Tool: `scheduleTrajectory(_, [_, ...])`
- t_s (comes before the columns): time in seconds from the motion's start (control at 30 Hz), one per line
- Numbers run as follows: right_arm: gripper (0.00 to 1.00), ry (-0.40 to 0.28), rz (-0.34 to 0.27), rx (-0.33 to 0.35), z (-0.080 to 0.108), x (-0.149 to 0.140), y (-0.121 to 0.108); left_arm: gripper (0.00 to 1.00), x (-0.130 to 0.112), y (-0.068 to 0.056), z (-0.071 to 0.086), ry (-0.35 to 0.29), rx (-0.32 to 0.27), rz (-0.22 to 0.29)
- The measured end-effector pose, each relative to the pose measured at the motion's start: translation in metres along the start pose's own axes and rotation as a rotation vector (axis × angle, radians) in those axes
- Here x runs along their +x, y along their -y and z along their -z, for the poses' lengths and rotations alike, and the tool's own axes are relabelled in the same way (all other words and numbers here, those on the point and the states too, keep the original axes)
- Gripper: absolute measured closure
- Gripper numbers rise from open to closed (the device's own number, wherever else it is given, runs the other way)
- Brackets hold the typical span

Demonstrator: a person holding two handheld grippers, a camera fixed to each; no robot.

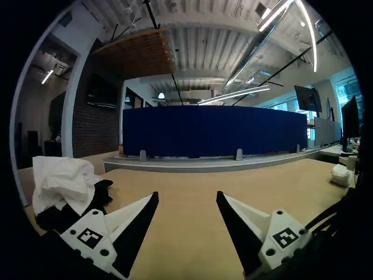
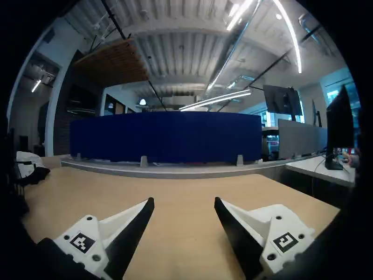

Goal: Fold towel

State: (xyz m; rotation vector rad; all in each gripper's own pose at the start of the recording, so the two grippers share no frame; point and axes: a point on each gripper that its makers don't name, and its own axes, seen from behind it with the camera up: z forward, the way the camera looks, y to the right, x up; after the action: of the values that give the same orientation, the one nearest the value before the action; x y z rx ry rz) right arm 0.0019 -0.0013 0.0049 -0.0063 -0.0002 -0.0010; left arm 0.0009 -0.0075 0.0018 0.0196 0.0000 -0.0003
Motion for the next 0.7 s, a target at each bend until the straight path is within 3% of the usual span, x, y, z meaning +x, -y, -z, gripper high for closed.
scheduleTrajectory(0.7, [0.0,0.0,0.0,0.0,0.0035,0.0004,0.0003,0.08,-0.0007,0.0021,0.0001,0.0,0.0,0.001])
